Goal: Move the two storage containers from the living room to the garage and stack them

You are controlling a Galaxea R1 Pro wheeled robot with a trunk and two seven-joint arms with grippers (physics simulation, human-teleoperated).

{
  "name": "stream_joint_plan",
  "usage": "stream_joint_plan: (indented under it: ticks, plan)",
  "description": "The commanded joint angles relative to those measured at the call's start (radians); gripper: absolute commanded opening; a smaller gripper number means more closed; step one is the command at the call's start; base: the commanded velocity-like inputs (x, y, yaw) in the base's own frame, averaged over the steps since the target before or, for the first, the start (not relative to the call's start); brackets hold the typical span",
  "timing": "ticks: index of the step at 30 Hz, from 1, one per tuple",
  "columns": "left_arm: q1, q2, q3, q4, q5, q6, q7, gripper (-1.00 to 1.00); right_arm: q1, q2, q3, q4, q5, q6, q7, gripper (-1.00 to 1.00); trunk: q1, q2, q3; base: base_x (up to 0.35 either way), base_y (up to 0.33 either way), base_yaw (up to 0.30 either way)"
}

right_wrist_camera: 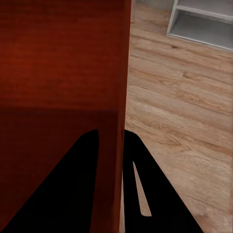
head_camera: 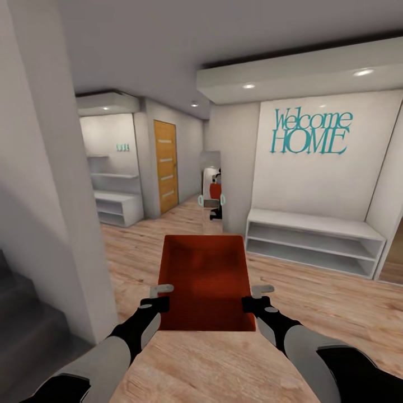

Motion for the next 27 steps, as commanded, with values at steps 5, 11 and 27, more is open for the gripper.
stream_joint_plan:
  ticks: [5,11,27]
  plan:
    - [-0.001,0.075,0.072,-0.033,-0.014,-0.031,0.014,-1.00,0.000,-0.001,-0.018,0.003,-0.007,-0.004,-0.004,-1.00,0.001,-0.001,-0.002,0.322,0.000,0.000]
    - [-0.001,0.076,0.072,-0.033,-0.014,-0.032,0.014,-1.00,0.000,-0.001,-0.019,0.003,-0.007,-0.004,-0.005,-1.00,0.001,-0.001,-0.002,0.322,0.000,0.000]
    - [-0.001,0.077,0.072,-0.033,-0.014,-0.031,0.014,-1.00,0.000,-0.001,-0.019,0.003,-0.007,-0.005,-0.005,-1.00,0.001,-0.001,-0.002,0.322,0.000,0.000]
